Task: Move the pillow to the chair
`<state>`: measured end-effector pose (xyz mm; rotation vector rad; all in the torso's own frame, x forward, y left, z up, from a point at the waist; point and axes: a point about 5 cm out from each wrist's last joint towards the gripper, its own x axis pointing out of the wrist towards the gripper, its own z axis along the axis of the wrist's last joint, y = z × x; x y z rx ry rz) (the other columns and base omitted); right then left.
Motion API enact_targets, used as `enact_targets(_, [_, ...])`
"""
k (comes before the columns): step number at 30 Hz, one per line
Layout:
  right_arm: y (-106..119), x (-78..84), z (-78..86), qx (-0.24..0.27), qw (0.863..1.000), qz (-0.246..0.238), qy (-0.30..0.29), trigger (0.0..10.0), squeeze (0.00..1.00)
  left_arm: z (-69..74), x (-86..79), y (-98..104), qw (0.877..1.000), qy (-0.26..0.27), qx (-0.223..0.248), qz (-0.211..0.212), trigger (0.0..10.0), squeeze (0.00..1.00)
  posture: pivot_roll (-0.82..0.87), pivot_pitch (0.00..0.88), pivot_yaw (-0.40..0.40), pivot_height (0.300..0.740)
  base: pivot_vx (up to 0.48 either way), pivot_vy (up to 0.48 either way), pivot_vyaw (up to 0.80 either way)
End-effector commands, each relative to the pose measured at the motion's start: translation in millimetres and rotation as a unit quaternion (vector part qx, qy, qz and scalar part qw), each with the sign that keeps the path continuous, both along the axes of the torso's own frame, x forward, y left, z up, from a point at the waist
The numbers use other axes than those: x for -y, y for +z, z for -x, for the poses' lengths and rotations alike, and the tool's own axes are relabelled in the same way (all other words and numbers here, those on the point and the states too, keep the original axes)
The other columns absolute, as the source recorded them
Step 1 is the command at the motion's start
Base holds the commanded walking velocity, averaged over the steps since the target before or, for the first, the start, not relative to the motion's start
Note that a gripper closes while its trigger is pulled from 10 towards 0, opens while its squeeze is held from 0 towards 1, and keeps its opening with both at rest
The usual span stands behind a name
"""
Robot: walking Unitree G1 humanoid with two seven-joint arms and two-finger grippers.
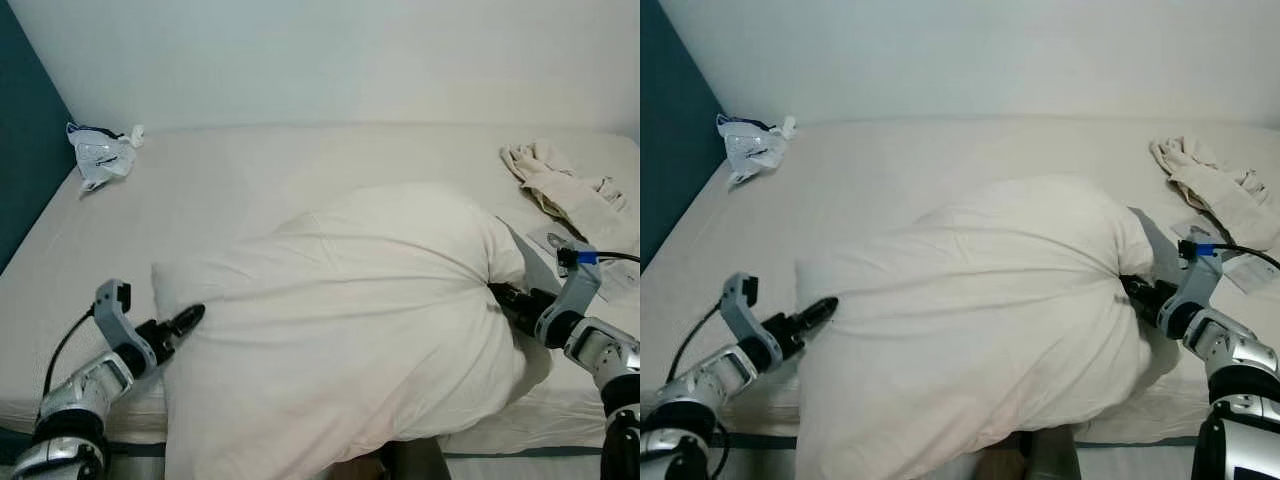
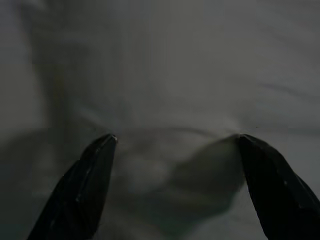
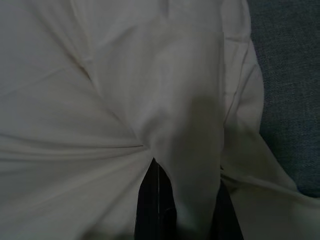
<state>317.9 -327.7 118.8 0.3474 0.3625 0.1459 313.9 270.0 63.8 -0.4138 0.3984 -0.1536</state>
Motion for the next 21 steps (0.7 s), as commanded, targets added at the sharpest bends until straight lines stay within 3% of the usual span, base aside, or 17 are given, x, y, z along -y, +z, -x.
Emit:
enact_targets(1, [-5,5.6,4.3,-0.008,1.0,-0.005,-0.023,0.0,0.0,11.9,-6.2,-20,0.994,0.002,-0.069,-0.082,10.0,1.0,0.0,0.169,0.008,0.611,0.0,0.0,0.0])
enact_targets(4, [-5,5.5,4.7,-0.008,1.0,-0.005,-0.023,0.0,0.0,14.1,-7.4,-24,0.991,0.003,-0.088,-0.097,10.0,1.0,-0.01,0.168,0.01,0.611,0.0,0.0,0.0])
enact_targets(7, [-7,5.5,6.0,-0.01,1.0,-0.007,-0.022,0.0,0.0,17.8,1.3,-29,0.992,-0.032,-0.108,-0.051,10.0,1.0,-0.01,0.166,0.013,0.611,0.0,0.0,0.0])
enact_targets(8, [-7,5.7,6.3,-0.01,1.0,-0.008,-0.022,0.0,0.0,20.8,6.2,-33,0.99,-0.052,-0.124,-0.032,10.0,0.0,-0.01,0.165,0.014,0.611,0.0,0.0,0.0])
enact_targets(11, [-7,5.8,6.8,-0.011,1.0,-0.009,-0.022,0.0,0.0,26.8,15.8,-40,0.985,-0.093,-0.147,0.003,10.0,0.0,-0.01,0.165,0.014,0.611,0.0,0.0,0.0])
enact_targets(12, [-8,4.6,7.0,-0.012,1.0,-0.014,-0.019,0.0,0.0,30.5,23.3,-45,0.981,-0.106,-0.158,0.039,10.0,0.0,-0.01,0.161,0.015,0.611,0.0,0.0,0.0])
enact_targets(14, [-9,3.0,6.9,-0.012,1.0,-0.022,-0.017,0.0,0.0,32.0,30.9,-47,0.977,-0.107,-0.16,0.092,10.0,0.0,-0.01,0.161,0.015,0.611,0.0,0.0,0.0])
enact_targets(15, [-9,3.0,6.9,-0.012,1.0,-0.022,-0.017,0.0,0.0,32.0,30.9,-47,0.977,-0.107,-0.16,0.092,10.0,0.0,-0.01,0.161,0.015,0.611,0.0,0.0,0.0])
enact_targets(19, [-11,-0.6,6.2,-0.011,0.999,-0.034,-0.012,0.0,0.0,28.3,43.9,-42,0.969,-0.096,-0.12,0.191,10.0,0.0,-0.01,0.16,0.017,0.611,0.0,0.0,0.0])
enact_targets(20, [-12,-3.3,6.1,-0.012,0.999,-0.04,-0.005,0.0,0.0,24.3,47.6,-38,0.963,-0.072,-0.093,0.241,10.0,0.0,-0.01,0.161,0.016,0.611,0.0,0.0,0.0])
enact_targets(21, [-12,-3.3,6.1,-0.012,0.999,-0.04,-0.005,0.0,0.0,24.3,47.6,-38,0.963,-0.072,-0.093,0.241,10.0,0.0,-0.01,0.161,0.016,0.611,0.0,0.0,0.0])
